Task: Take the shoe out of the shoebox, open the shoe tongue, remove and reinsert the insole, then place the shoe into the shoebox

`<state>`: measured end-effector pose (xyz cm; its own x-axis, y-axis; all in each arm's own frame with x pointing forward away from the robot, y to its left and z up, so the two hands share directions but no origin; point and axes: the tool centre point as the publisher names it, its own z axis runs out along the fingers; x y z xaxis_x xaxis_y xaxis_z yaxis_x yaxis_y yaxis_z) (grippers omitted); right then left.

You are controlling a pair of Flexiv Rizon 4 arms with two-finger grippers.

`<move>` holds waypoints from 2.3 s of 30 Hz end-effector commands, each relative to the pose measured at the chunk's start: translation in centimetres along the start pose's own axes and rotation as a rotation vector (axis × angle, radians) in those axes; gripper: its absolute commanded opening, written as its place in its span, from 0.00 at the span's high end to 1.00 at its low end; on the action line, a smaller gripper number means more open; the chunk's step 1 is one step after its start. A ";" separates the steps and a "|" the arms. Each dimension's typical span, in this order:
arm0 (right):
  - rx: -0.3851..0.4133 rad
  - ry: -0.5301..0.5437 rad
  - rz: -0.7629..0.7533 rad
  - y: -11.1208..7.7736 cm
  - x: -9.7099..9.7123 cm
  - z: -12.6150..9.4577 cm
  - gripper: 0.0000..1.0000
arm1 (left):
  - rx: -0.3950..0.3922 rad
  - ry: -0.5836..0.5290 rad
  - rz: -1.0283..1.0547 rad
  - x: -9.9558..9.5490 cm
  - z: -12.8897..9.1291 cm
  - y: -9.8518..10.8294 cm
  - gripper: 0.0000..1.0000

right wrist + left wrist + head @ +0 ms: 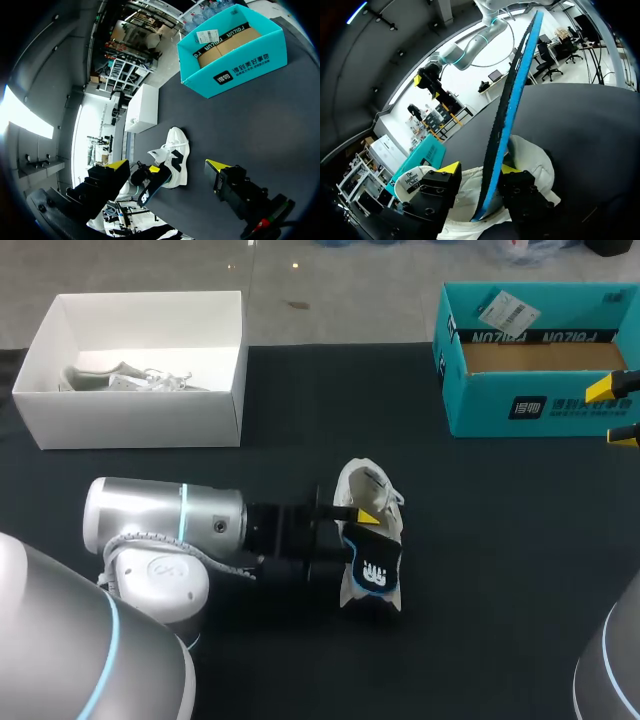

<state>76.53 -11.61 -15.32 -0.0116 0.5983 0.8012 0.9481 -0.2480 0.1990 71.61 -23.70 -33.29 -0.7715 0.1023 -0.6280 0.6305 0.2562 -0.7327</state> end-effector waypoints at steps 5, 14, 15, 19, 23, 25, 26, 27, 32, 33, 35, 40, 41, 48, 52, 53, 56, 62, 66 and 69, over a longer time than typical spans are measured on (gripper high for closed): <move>-0.001 -0.003 0.002 -0.1 0.0 0.0 0.00 | -0.004 0.012 0.025 0.3 -1.3 -2.6 0.65; -0.001 -0.003 0.002 -0.1 0.0 0.0 0.00 | 0.011 0.027 0.004 0.3 -1.2 -2.9 1.00; -0.001 -0.003 0.002 -0.1 0.0 0.0 0.00 | 0.006 0.019 0.001 0.2 -1.1 -2.7 1.00; -0.001 -0.003 0.002 -0.1 0.0 0.0 0.00 | -0.003 0.000 -0.022 0.0 -0.8 -1.9 1.00; -0.001 -0.003 0.002 -0.1 0.0 0.0 0.00 | -0.010 -0.014 -0.033 -0.3 -0.4 -0.9 1.00; -0.001 -0.003 0.002 -0.1 0.0 0.0 0.00 | -0.026 -0.019 -0.041 -0.4 -0.2 -0.1 1.00; -0.001 -0.003 0.002 -0.1 0.0 0.0 0.00 | -0.026 -0.019 -0.040 -0.5 -0.1 0.3 1.00; -0.001 -0.003 0.002 -0.1 0.0 0.0 0.00 | -0.031 -0.018 -0.044 -0.5 0.0 0.6 1.00; -0.001 -0.003 0.002 -0.1 0.0 0.0 0.00 | -0.055 -0.009 -0.066 -0.5 0.2 1.9 1.00; -0.001 -0.003 0.002 -0.1 0.0 0.0 0.00 | -0.056 -0.012 -0.068 -0.5 0.2 1.9 1.00; -0.001 -0.003 0.002 -0.1 0.0 0.0 0.00 | -0.049 -0.018 -0.068 -0.6 0.1 1.2 1.00; -0.001 -0.003 0.002 -0.1 0.0 0.0 0.00 | -0.038 -0.022 -0.049 -0.8 -0.5 -0.6 0.50; -0.001 -0.003 0.002 -0.1 0.0 0.0 0.00 | -0.033 -0.024 -0.045 -0.9 -0.6 -1.0 0.47; -0.001 -0.003 0.002 -0.1 0.0 0.0 0.00 | -0.003 -0.010 -0.042 -0.8 -0.8 -3.1 0.55; -0.001 -0.003 0.002 -0.1 0.0 0.0 0.00 | 0.004 0.017 -0.061 -0.3 -0.3 -2.7 0.65; -0.001 -0.003 0.002 -0.1 0.0 0.0 0.00 | 0.001 0.021 -0.063 -0.2 -0.2 -2.5 0.85; -0.001 -0.003 0.002 -0.1 0.0 0.0 0.00 | 0.005 0.027 -0.074 0.0 0.1 -2.0 1.00; -0.001 -0.003 0.002 -0.1 0.0 0.0 0.00 | 0.014 0.006 -0.091 -0.4 0.6 -0.8 1.00; -0.001 -0.003 0.002 -0.1 0.0 0.0 0.00 | 0.002 -0.019 -0.090 -0.9 0.9 0.1 1.00; -0.001 -0.003 0.002 -0.1 0.0 0.0 0.00 | -0.014 -0.037 -0.107 -1.0 1.0 1.0 1.00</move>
<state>76.53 -11.61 -15.31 -0.0116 0.5983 0.8012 0.9481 -0.2481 0.1990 72.71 -23.65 -33.09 -0.8303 0.0448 -0.5555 0.5453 0.2707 -0.7933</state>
